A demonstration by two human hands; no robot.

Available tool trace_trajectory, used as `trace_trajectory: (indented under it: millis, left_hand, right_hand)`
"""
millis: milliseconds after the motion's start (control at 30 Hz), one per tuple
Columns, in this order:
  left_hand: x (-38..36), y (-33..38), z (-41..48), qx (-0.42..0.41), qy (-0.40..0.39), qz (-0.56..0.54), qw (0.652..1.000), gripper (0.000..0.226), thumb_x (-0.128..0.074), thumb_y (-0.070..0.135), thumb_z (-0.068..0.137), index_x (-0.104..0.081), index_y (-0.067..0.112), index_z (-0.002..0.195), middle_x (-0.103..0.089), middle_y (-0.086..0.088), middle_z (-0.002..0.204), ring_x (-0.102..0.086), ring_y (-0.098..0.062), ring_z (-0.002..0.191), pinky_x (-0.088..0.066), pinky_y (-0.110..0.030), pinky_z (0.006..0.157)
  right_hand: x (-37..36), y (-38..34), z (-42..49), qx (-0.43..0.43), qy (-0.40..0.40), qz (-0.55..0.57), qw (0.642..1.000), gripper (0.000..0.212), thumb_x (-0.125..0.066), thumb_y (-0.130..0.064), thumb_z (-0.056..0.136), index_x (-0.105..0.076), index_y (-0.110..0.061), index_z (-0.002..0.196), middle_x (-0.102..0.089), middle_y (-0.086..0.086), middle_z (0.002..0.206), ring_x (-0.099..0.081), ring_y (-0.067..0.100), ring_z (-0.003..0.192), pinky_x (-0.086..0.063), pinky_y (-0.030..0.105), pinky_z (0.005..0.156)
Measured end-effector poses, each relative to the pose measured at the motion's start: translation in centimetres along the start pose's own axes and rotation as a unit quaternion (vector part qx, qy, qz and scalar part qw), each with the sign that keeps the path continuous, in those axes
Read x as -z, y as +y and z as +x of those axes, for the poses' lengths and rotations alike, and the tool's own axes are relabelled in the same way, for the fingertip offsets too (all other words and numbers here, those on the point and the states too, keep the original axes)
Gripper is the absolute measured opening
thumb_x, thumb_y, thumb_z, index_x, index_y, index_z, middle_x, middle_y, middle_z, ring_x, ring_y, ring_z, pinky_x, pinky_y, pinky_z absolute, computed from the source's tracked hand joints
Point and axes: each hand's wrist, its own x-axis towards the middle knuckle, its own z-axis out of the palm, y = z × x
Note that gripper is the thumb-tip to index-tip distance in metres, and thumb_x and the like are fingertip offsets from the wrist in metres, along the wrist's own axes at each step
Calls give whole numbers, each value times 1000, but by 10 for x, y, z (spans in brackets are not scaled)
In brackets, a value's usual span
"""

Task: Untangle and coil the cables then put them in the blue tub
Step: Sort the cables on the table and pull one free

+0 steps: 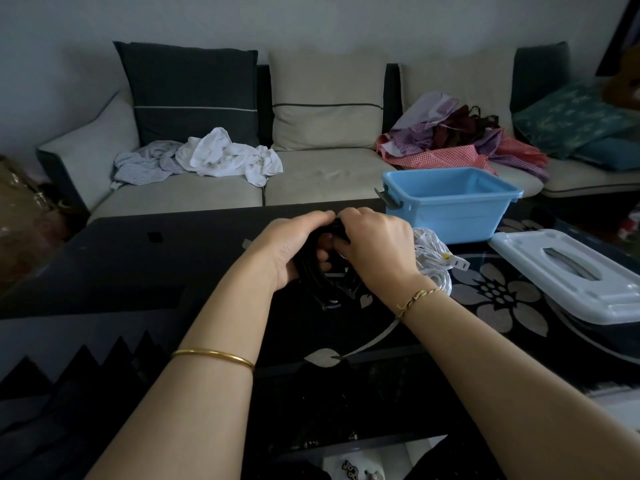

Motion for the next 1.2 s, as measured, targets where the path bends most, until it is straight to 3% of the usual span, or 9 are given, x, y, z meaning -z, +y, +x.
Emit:
trace_trajectory:
  millis: [133,233,367,500,567,700,800,933,1200]
  left_hand:
    - [-1,-1,0,-21,10,13,1000,21,-66,32,86,-65,11,88,-52,-3,66,-38,-11,43,-40,-24,47]
    - [-1,-2,3,-38,2,22,999,23,-70,33,85,-63,11,88,-51,-4,71,-37,-11,49,-36,-21,44]
    - [-2,-6,5,-65,10,21,998,24,-70,29,85,-61,14,70,-50,-1,64,-38,-9,46,-36,-20,42]
    - [-4,-7,4,-83,19,7,996,18,-67,25,88,-63,14,73,-53,-1,62,-39,-6,38,-36,-20,41]
    - [-4,-7,4,-89,19,-6,996,16,-65,23,89,-63,14,76,-55,-2,64,-38,-5,36,-35,-20,40]
    - [2,-7,5,-102,27,-21,994,14,-64,22,90,-64,14,79,-55,-1,64,-37,-6,36,-35,-21,40]
    - [7,-6,7,-105,35,-25,994,14,-65,23,90,-64,15,79,-55,0,62,-38,-7,38,-35,-22,40]
    - [9,-6,6,-90,24,-41,995,11,-65,23,89,-63,16,81,-56,-2,68,-38,-7,39,-36,-20,38]
    - [6,-10,9,-117,23,4,993,5,-64,17,91,-67,14,88,-59,-3,72,-39,-8,40,-37,-23,40]
  right_hand:
    - [4,-2,3,12,-23,15,1000,24,-63,-28,86,-61,-6,95,-65,10,89,-63,35,78,-32,33,56]
    - [3,0,2,4,1,10,1000,23,-72,-26,78,-61,-5,81,-65,11,76,-63,35,63,-24,29,51]
    - [5,-1,2,-11,9,-14,1000,27,-75,-29,74,-60,-7,74,-65,9,70,-62,32,57,-21,28,53]
    - [13,0,4,-33,-68,26,997,27,-59,-34,88,-54,-12,104,-61,5,103,-62,30,86,-30,31,61]
    - [14,1,5,-54,-80,70,993,35,-64,-33,86,-47,-12,108,-54,5,108,-60,33,86,-37,33,60]
    - [20,1,6,-77,-83,115,987,47,-70,-43,81,-42,-12,100,-50,6,103,-58,34,80,-46,39,63]
    - [29,5,7,-62,-107,88,988,38,-65,-47,84,-44,-16,93,-56,4,96,-58,28,84,-39,34,63]
    - [35,7,9,-67,-123,150,979,30,-67,-38,83,-43,-19,83,-51,-1,87,-54,23,84,-31,31,62]
    - [38,8,10,-41,-92,209,973,25,-68,-18,82,-43,-19,77,-56,0,90,-54,25,83,-46,39,68]
